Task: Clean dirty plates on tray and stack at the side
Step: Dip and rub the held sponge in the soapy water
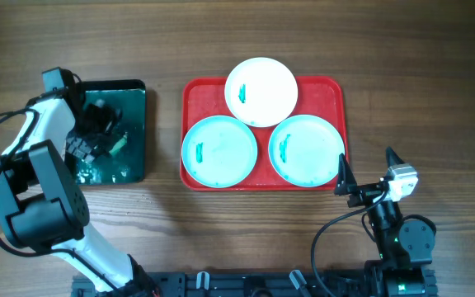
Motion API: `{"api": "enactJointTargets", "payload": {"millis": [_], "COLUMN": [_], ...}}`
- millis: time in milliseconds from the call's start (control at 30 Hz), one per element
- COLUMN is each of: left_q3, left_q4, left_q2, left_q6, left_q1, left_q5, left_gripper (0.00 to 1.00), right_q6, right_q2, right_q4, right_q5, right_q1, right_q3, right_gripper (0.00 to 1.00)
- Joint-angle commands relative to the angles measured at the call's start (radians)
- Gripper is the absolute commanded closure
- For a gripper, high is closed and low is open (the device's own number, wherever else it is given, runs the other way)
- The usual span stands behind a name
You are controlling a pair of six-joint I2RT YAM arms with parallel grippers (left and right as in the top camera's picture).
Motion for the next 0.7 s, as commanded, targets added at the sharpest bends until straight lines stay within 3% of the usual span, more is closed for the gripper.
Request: {"api": "enactJointTargets", "payload": {"millis": [0,133,200,333,367,400,433,533,600,667], "left_q3": [-0.023,-0.023,-0.023,-0.023,-0.023,-0.023,-0.023,-0.023,-0.017,-0.011], "left_q4": [0.026,0.029,0.029,0.029,0.029,0.027,0.026,0.027,0.021,0.01], "left_q2": [0.034,0.034,0.034,0.034,0.034,0.034,0.034,0.034,0.032,0.016], "left_q6": [0.002,0.002,0.002,0.002,0.002,0.002,0.002,0.002,0.002,0.002], "left_q1": [0.002,0.002,0.002,0.002,0.002,0.002,0.002,0.002,0.003,0.003], "left_q5": [-0.067,-0.067,-0.066,-0.066,-0.066,-0.066,-0.066,-0.047,-0.046,-0.008], "left_gripper": [0.01,0.15,0.29,0.33,0.42,0.62,0.74,0.82,0.96,0.96], "right_q6": [-0.009,-0.008,-0.009,-0.009,-0.009,-0.009,-0.009,-0.009,-0.009,-0.009], "right_q2": [0.001,0.001,0.001,0.001,0.001,0.001,0.001,0.001,0.001,0.001], "right_q4": [0.005,0.005,0.005,0.005,0.005,0.005,0.005,0.005,0.005,0.005], "right_q5": [0.017,0.018,0.018,0.017,0.018,0.018,0.017,0.018,0.018,0.017], "right_q1": [-0.005,-0.005,-0.005,-0.005,-0.005,-0.005,-0.005,-0.005,-0.005,-0.005], "right_q3": [-0.002,-0.002,-0.002,-0.002,-0.002,-0.002,-0.002,-0.002,-0.002,-0.002], "right_gripper": [0.0,0.0,0.0,0.0,0.0,0.0,0.0,0.0,0.0,0.0]}}
